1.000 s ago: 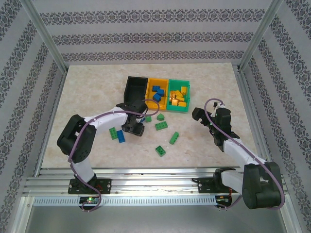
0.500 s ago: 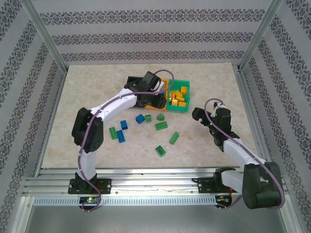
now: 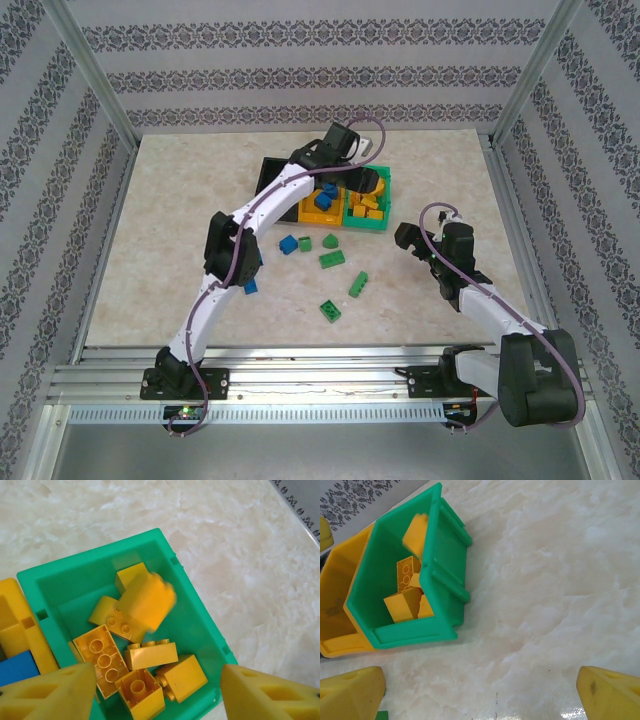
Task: Sort the legos into containers by color
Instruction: Place the lego in the container, then pick up the lego from the center of the table.
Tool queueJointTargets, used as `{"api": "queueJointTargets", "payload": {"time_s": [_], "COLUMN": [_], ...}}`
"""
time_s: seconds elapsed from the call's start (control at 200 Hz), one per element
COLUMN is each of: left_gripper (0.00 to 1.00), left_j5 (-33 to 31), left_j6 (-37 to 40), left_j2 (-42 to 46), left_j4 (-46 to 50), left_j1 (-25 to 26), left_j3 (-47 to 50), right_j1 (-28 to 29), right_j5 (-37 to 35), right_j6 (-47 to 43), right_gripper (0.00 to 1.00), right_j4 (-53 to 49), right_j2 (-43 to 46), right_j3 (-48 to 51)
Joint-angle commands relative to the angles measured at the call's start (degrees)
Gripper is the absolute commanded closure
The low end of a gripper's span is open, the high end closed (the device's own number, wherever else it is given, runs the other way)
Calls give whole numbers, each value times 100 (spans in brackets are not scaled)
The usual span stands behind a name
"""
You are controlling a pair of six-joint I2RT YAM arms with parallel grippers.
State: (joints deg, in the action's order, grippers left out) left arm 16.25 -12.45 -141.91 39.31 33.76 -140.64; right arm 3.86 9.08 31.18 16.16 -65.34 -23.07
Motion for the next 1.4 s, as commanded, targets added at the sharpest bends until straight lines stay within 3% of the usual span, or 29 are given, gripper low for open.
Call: {"api": "queueJointTargets", "payload": {"time_s": [0.0,0.165,0.445,0.714,0.929,1.224,1.394], "left_gripper": [31,31,30,28,22,24,27], "left_j5": [-89,-473,-1231,-1318,-1730,-1498,-1392], "left_j6": [43,196,143,-296,-491,-397,-454], "left_j2": [72,909,3169,4146,3701,2894,2807], "left_j4": [551,282,-1000,-1240,-687,-557,-639], "left_j1": [43,43,-20,-400,-588,-659,-721], "left_j3": [-226,991,4714,6597,6434,5810,5942], "right_j1": [-21,-17,-17,-8,-8,-8,-9], "right_j5": [67,115,181,284,287,181,175], "right_j6": [-20,2,51,106,104,29,22], "right_gripper": [2,2,2,2,2,2,2], "right_j4": [151,173,228,282,272,154,144], "right_j2": [-63,-95,-182,-365,-365,-186,-202], "right_j3": [-60,-68,-79,-128,-132,-101,-114]}}
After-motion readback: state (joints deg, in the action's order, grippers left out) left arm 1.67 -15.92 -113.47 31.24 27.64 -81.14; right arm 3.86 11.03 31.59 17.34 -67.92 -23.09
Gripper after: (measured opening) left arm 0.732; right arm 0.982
